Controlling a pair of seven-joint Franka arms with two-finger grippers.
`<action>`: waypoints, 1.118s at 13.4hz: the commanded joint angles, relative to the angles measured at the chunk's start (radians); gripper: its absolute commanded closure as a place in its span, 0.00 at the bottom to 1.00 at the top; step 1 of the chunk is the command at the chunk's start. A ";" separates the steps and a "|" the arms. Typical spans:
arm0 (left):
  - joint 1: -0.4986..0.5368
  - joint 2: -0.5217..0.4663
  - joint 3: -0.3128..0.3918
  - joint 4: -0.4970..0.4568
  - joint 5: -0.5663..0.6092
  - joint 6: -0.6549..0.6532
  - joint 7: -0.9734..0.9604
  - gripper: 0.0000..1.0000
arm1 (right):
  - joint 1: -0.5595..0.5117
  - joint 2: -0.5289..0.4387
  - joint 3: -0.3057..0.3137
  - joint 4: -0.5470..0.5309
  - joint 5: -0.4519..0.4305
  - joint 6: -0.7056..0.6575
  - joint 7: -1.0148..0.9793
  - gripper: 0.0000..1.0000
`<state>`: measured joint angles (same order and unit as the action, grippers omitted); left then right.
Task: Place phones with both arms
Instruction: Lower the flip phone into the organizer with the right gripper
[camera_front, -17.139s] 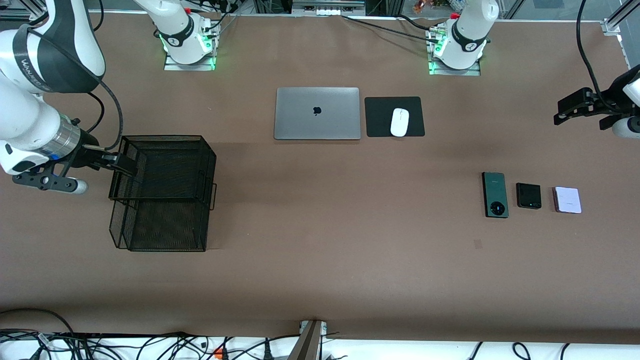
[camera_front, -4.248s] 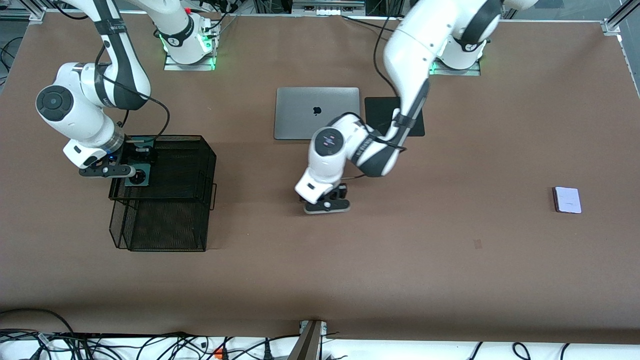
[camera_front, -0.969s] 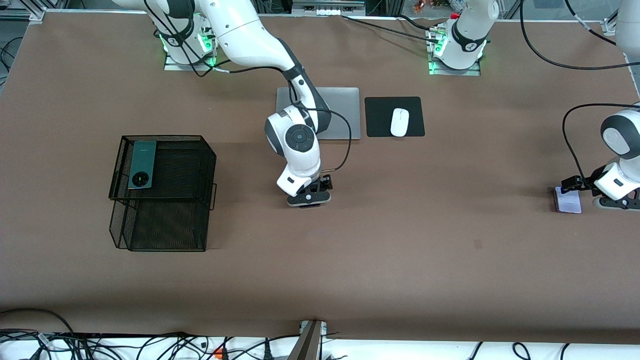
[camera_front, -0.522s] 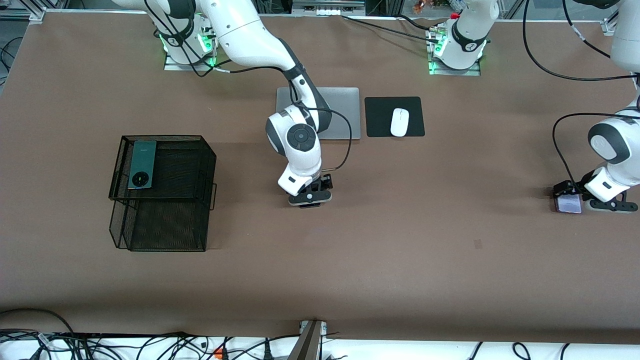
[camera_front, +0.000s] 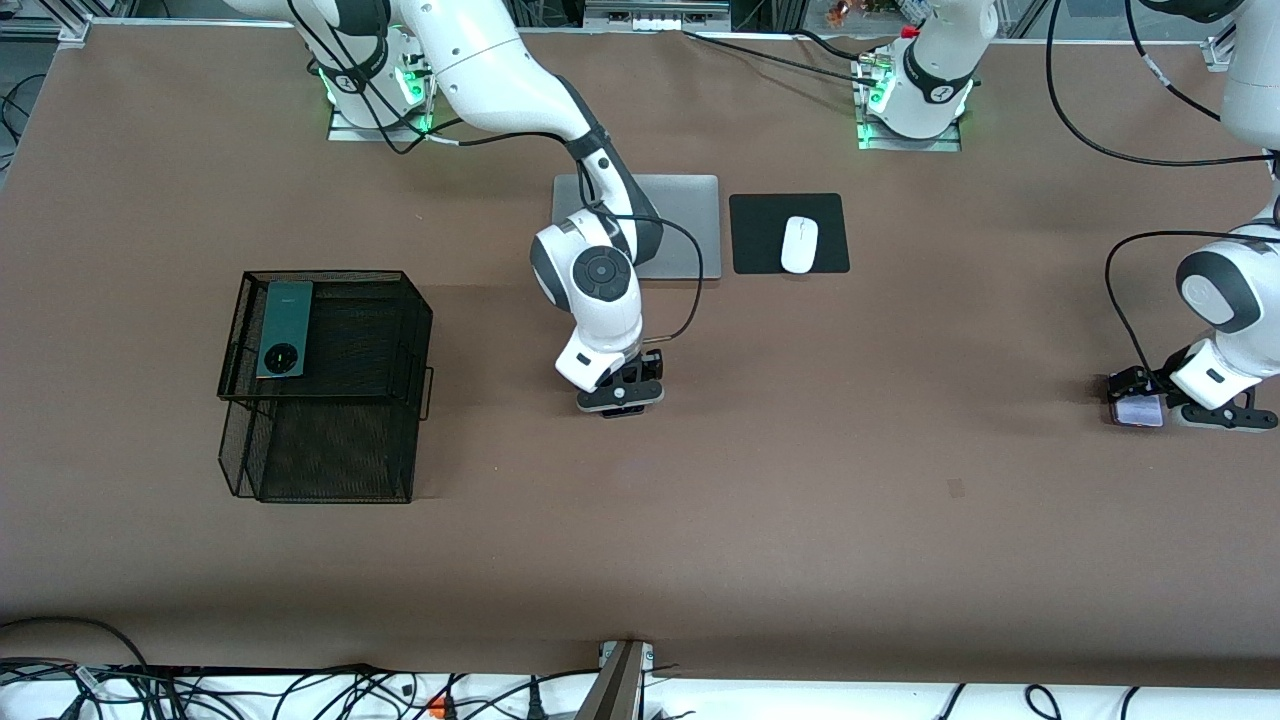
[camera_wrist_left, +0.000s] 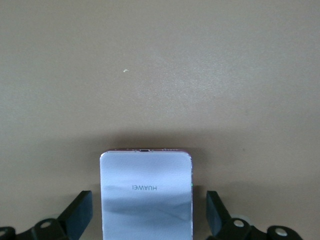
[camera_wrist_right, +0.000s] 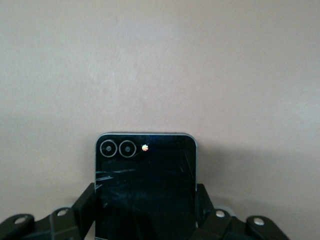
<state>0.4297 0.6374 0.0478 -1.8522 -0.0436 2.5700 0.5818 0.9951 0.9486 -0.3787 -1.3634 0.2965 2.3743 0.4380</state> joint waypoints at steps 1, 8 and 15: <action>0.012 0.036 -0.009 0.034 -0.036 0.018 0.044 0.00 | 0.002 -0.143 -0.084 -0.026 -0.013 -0.151 -0.019 0.82; 0.014 0.056 -0.011 0.054 -0.044 0.019 0.046 0.00 | 0.000 -0.446 -0.426 -0.156 -0.010 -0.590 -0.367 0.82; 0.015 0.065 -0.023 0.056 -0.078 0.019 0.049 0.01 | 0.002 -0.711 -0.508 -0.647 -0.014 -0.318 -0.484 0.81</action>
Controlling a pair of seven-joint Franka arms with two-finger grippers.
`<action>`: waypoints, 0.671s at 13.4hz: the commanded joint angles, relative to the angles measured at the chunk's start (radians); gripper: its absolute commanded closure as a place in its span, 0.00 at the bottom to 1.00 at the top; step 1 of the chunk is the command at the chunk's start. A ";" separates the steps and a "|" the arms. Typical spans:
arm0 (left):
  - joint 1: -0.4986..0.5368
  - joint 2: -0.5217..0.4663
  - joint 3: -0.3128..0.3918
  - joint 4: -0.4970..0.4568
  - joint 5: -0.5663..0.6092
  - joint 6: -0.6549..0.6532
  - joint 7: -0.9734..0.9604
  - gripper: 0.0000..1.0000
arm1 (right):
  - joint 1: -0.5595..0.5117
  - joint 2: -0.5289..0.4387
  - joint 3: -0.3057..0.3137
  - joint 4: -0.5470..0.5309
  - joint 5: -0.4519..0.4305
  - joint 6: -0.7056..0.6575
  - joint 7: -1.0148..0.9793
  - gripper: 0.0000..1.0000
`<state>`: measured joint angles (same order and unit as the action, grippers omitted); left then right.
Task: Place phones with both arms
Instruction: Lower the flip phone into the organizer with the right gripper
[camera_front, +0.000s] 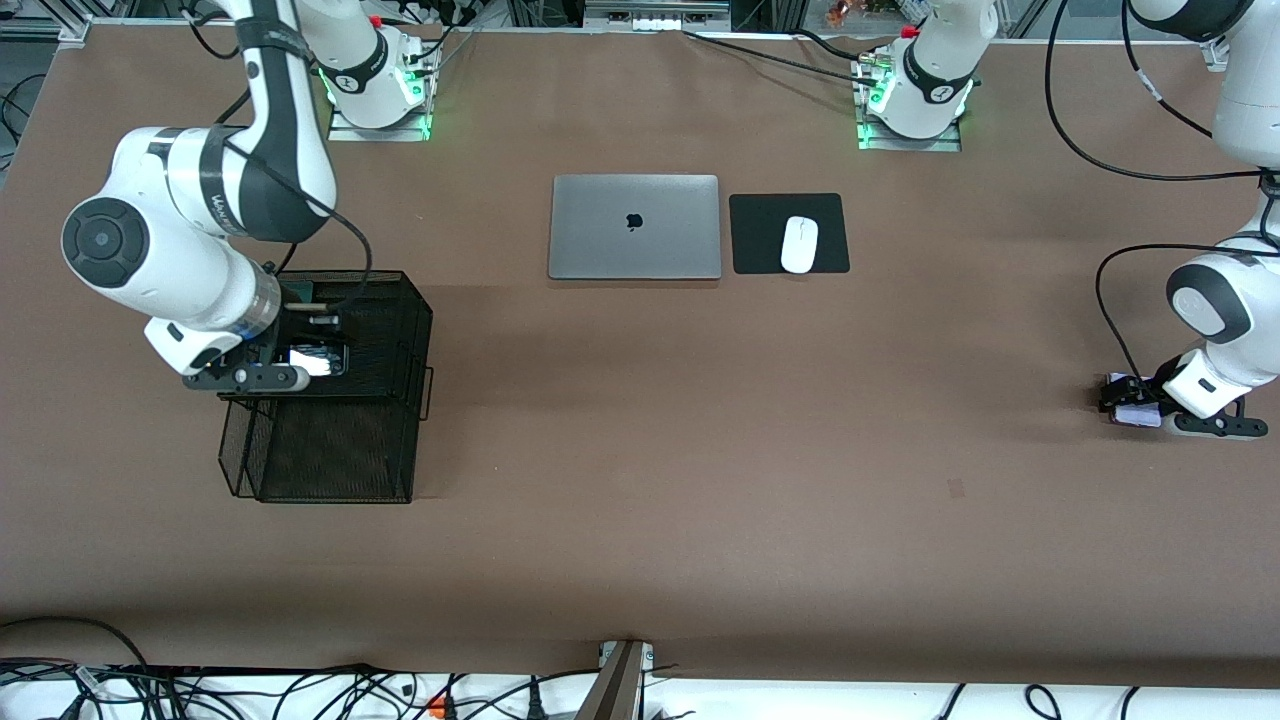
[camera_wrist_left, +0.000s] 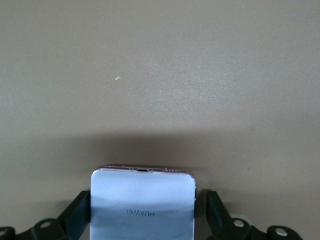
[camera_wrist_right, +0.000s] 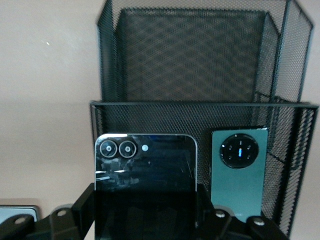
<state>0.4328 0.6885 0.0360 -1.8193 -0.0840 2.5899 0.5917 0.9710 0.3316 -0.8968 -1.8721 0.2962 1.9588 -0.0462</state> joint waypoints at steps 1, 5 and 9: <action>0.014 0.016 -0.011 0.025 -0.036 -0.001 0.039 0.01 | 0.026 -0.114 0.012 -0.197 -0.014 0.158 0.000 0.81; 0.026 0.026 -0.013 0.035 -0.037 -0.001 0.051 0.24 | 0.029 -0.112 0.018 -0.292 -0.012 0.324 0.002 0.81; 0.023 0.023 -0.015 0.055 -0.048 -0.011 0.039 1.00 | 0.031 -0.077 0.039 -0.305 0.008 0.420 0.022 0.79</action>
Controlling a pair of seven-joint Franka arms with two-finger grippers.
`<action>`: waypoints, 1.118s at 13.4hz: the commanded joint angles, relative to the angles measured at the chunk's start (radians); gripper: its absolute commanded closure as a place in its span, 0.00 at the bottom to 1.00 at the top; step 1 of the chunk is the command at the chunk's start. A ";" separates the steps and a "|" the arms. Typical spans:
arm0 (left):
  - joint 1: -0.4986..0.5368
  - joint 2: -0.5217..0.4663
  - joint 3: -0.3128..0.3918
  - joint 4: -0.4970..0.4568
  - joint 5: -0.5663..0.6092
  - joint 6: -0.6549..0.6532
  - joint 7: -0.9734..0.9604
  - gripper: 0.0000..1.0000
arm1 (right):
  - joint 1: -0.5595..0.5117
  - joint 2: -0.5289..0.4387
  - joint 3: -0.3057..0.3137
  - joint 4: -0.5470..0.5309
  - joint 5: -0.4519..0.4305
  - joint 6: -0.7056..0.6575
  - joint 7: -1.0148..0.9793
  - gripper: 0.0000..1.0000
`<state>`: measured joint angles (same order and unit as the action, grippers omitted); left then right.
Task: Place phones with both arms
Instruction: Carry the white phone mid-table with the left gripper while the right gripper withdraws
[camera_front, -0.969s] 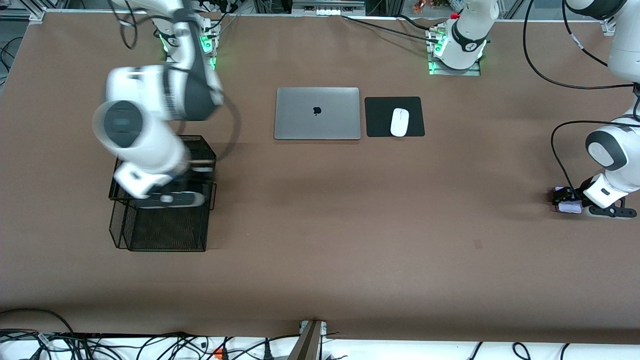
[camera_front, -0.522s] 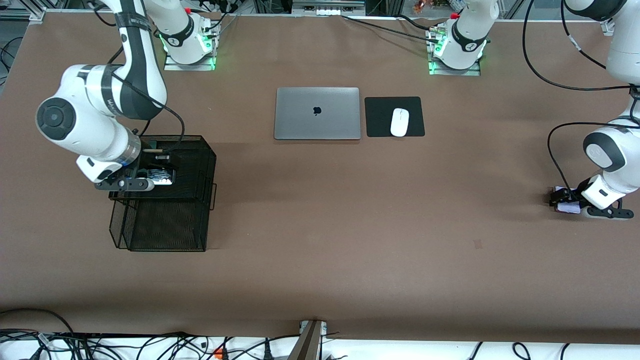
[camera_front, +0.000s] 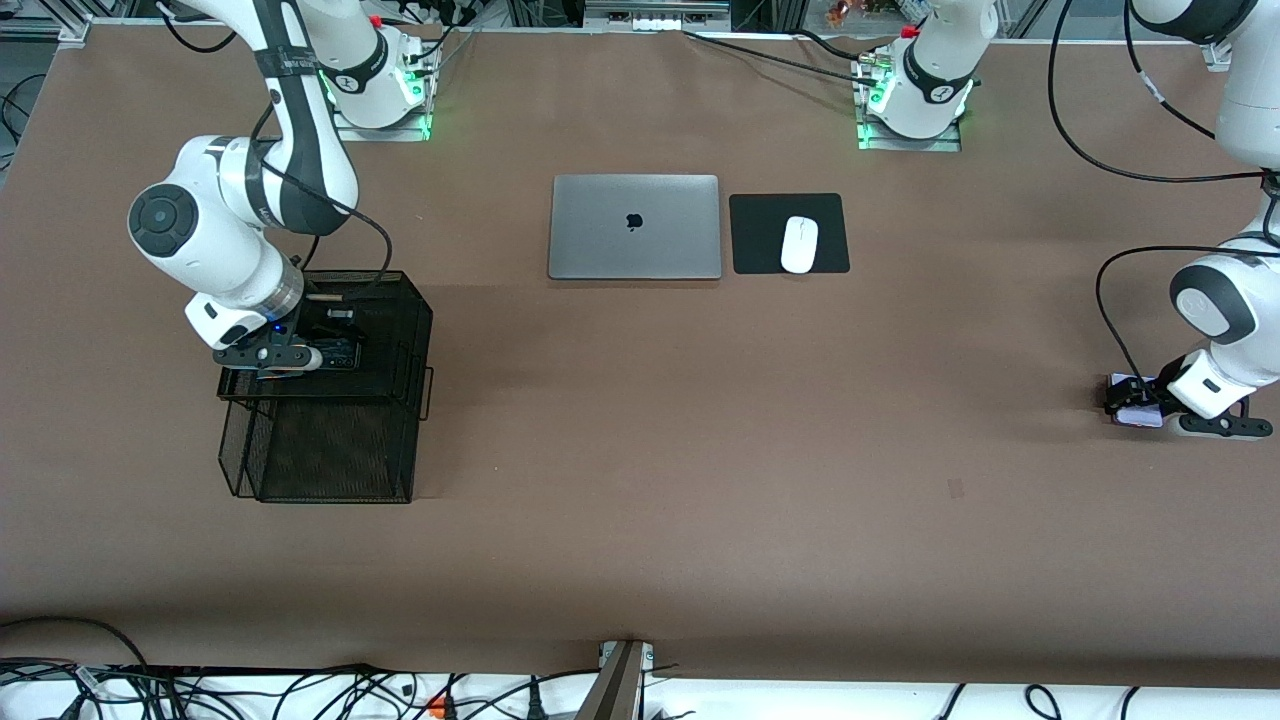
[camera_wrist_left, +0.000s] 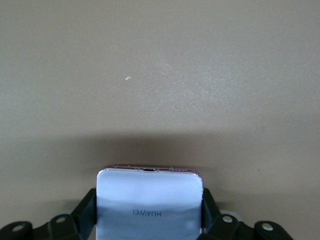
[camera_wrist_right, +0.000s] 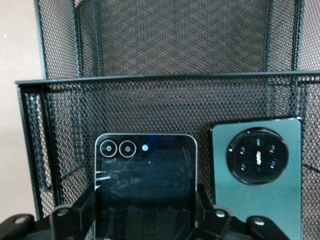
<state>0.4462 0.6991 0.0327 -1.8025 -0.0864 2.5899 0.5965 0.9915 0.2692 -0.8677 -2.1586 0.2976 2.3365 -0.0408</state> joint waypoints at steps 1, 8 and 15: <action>0.000 0.011 -0.011 0.054 -0.050 -0.037 0.026 1.00 | 0.009 -0.015 0.010 -0.020 0.014 0.044 0.016 0.69; -0.150 -0.010 -0.048 0.147 -0.052 -0.258 -0.182 1.00 | 0.007 -0.011 0.004 0.041 0.049 -0.003 0.006 0.00; -0.504 -0.059 -0.109 0.167 -0.038 -0.355 -0.733 1.00 | -0.094 0.034 -0.071 0.440 0.031 -0.523 0.001 0.00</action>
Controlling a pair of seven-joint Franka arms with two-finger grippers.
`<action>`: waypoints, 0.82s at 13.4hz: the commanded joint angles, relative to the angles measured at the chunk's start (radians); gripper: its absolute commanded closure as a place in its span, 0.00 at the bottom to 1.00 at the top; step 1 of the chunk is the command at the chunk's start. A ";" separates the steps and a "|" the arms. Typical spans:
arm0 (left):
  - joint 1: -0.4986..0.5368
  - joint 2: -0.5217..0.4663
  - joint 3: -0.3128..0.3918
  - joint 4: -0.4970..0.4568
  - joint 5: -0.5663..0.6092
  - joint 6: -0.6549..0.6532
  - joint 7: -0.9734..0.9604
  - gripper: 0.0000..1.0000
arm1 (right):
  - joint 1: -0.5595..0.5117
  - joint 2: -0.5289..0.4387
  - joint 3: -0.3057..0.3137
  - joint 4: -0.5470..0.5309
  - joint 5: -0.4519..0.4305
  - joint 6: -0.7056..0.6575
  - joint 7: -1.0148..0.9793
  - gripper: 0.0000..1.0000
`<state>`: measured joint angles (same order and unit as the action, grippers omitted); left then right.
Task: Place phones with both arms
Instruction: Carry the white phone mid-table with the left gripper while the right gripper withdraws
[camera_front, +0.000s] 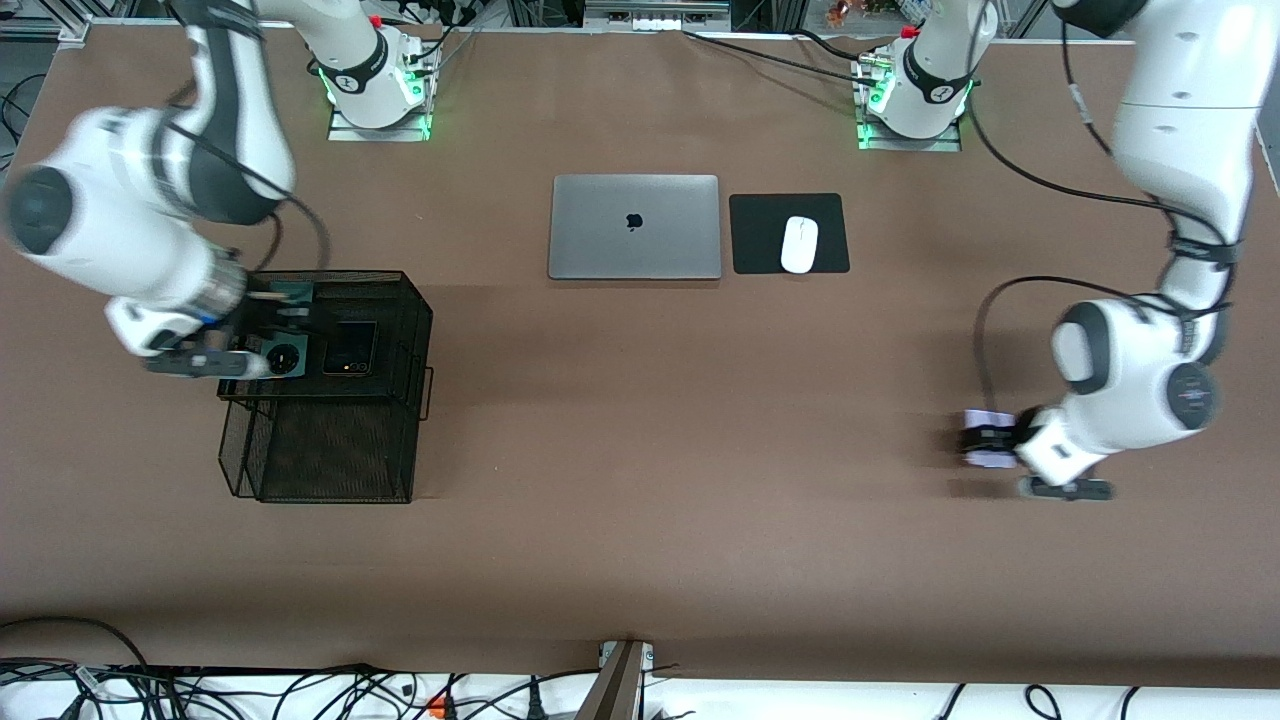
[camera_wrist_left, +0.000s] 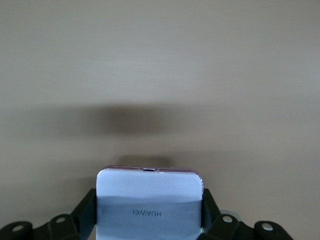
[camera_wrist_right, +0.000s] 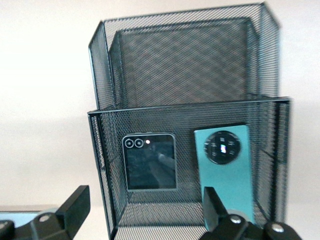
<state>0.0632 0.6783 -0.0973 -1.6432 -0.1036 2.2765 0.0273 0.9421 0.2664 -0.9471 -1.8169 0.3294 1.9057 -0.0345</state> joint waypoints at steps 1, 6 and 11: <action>-0.181 -0.037 0.022 0.020 -0.019 -0.041 -0.263 1.00 | -0.058 0.065 0.008 0.147 -0.001 -0.126 -0.010 0.00; -0.477 0.056 0.034 0.169 0.051 -0.040 -0.671 1.00 | -0.100 0.126 0.013 0.252 0.011 -0.209 -0.005 0.00; -0.725 0.237 0.138 0.403 0.084 -0.041 -0.924 1.00 | -0.094 0.137 0.019 0.252 -0.015 -0.221 0.007 0.00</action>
<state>-0.5809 0.8175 -0.0334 -1.3945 -0.0401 2.2647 -0.8319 0.8627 0.3955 -0.9414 -1.5934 0.3231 1.7119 -0.0384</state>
